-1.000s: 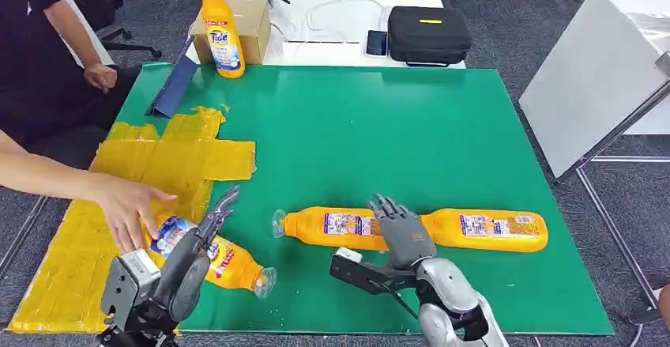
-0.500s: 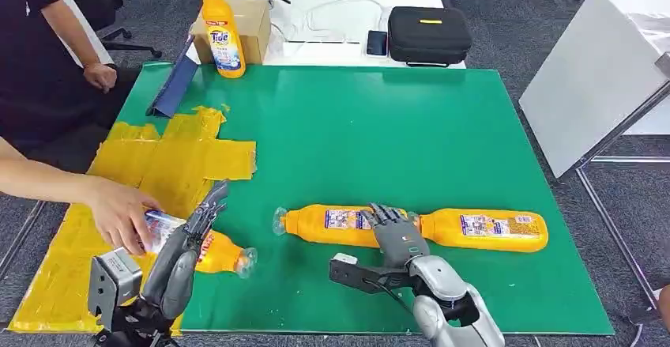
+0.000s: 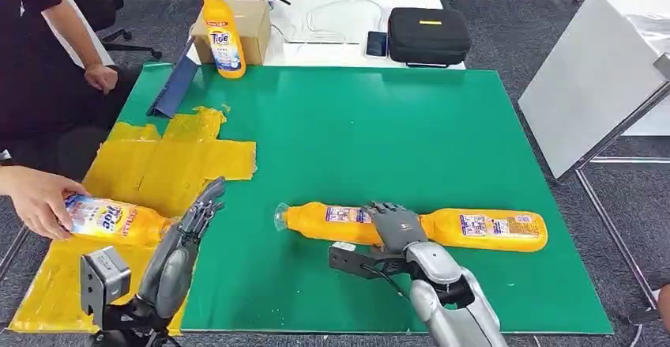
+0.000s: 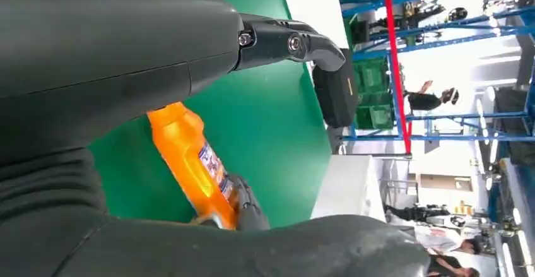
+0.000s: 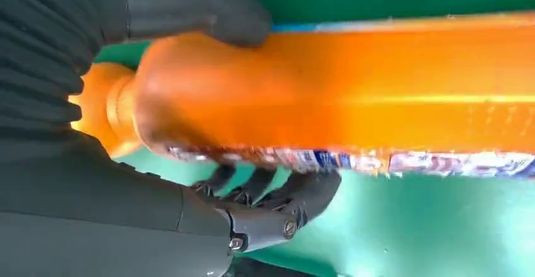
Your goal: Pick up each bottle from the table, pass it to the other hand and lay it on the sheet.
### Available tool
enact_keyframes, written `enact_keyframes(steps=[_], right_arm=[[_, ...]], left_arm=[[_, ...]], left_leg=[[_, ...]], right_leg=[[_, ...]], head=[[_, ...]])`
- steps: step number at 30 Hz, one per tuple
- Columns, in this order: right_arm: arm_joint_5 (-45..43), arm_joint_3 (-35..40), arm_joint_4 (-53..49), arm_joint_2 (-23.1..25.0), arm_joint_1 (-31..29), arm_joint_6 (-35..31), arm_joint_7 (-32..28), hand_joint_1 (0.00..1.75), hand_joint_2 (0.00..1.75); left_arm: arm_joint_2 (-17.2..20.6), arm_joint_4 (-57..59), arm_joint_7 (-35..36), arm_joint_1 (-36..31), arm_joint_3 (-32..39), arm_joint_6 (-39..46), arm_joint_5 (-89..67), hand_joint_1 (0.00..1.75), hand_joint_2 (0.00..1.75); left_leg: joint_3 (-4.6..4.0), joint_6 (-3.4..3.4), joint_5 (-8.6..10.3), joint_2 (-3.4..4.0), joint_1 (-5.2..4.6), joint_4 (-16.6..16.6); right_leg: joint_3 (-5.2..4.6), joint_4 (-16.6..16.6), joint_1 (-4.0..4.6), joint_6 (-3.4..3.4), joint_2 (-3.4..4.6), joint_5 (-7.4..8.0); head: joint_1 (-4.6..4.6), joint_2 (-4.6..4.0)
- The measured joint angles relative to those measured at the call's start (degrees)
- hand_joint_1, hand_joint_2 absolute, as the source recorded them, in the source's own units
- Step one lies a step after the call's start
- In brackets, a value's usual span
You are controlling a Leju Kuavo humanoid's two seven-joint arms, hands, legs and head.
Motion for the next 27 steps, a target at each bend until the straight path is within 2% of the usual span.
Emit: enact_keyframes(steps=[11,12,13,27], right_arm=[[0.92,-0.04,-0.13,0.02,0.21,0.68,1.07,1.75,1.75],[1.16,-0.07,-0.15,0.00,0.32,0.70,1.09,0.77,1.75],[1.42,-0.09,-0.18,0.00,0.51,0.70,1.09,0.00,1.75],[4.20,-0.22,0.07,-0.02,2.67,3.78,1.79,0.00,1.75]], left_arm=[[-0.52,0.00,-0.74,0.92,1.03,-0.37,1.68,0.00,0.00],[-0.55,0.00,-0.79,0.92,1.05,-0.39,1.77,0.00,0.00],[-0.57,0.00,-0.87,0.92,1.07,-0.46,1.81,0.00,0.00],[-1.46,-0.02,-0.74,0.56,1.66,-0.81,2.97,0.00,0.00]], left_leg=[[0.24,0.00,0.00,0.02,0.01,0.00],[0.26,0.00,0.00,0.02,0.01,0.00],[0.27,0.00,0.00,0.02,0.01,0.00],[0.31,0.03,0.01,0.13,0.01,-0.01]], right_leg=[[0.20,-0.01,0.00,0.00,0.01,0.00],[0.22,-0.01,0.00,0.00,0.01,0.00],[0.25,-0.01,0.00,0.00,0.01,0.00],[0.22,-0.02,0.00,-0.13,0.02,0.11]], head=[[0.00,0.00],[0.00,0.00],[0.00,0.00],[0.00,0.00]])
